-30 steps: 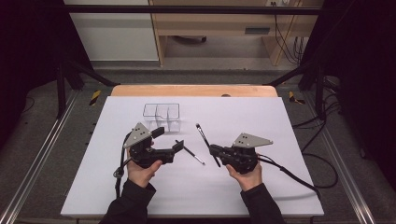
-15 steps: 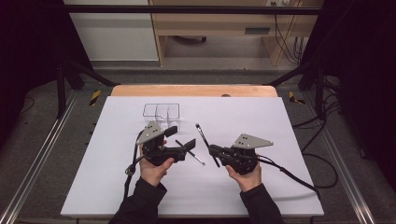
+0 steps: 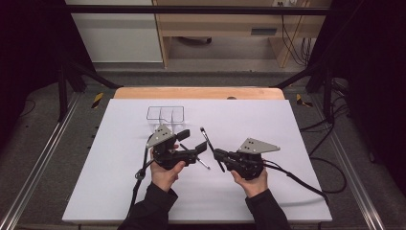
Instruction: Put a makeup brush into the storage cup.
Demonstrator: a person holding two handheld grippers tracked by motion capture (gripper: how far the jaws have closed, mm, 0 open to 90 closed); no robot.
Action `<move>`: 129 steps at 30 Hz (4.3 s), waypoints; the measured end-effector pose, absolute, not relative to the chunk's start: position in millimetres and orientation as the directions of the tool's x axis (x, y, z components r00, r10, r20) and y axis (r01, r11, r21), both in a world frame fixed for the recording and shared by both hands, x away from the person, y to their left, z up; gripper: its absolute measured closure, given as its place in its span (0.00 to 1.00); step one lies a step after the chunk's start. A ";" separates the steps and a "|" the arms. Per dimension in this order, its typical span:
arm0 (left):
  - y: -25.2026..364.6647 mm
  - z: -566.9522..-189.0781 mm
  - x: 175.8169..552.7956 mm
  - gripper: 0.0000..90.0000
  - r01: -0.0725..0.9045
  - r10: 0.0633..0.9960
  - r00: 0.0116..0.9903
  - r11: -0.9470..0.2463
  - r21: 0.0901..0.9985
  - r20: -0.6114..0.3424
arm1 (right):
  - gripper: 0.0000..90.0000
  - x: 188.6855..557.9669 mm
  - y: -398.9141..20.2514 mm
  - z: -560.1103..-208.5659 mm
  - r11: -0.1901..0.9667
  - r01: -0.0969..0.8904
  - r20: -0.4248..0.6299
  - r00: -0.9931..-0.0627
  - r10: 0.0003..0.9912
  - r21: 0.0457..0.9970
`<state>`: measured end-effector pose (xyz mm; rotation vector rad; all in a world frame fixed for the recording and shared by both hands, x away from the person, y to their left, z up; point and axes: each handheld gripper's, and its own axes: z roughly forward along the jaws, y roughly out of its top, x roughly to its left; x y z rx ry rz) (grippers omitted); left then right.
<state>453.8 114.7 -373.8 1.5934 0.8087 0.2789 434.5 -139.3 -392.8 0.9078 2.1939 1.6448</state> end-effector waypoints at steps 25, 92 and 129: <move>97.6 -381.2 455.8 0.46 0.403 0.599 0.716 0.066 0.913 -0.359 | 0.94 431.9 -135.8 -393.3 0.153 0.313 0.160 -0.777 0.609 0.938; 101.9 -379.0 447.6 0.92 0.366 0.616 0.723 0.042 0.930 -0.312 | 0.60 433.7 -130.9 -396.0 0.156 0.320 0.152 -0.755 0.638 0.934; 155.3 -351.4 451.2 0.92 0.296 0.721 0.670 -0.040 0.954 -0.177 | 0.15 446.7 -172.7 -404.7 0.122 0.397 0.143 -0.574 0.806 0.910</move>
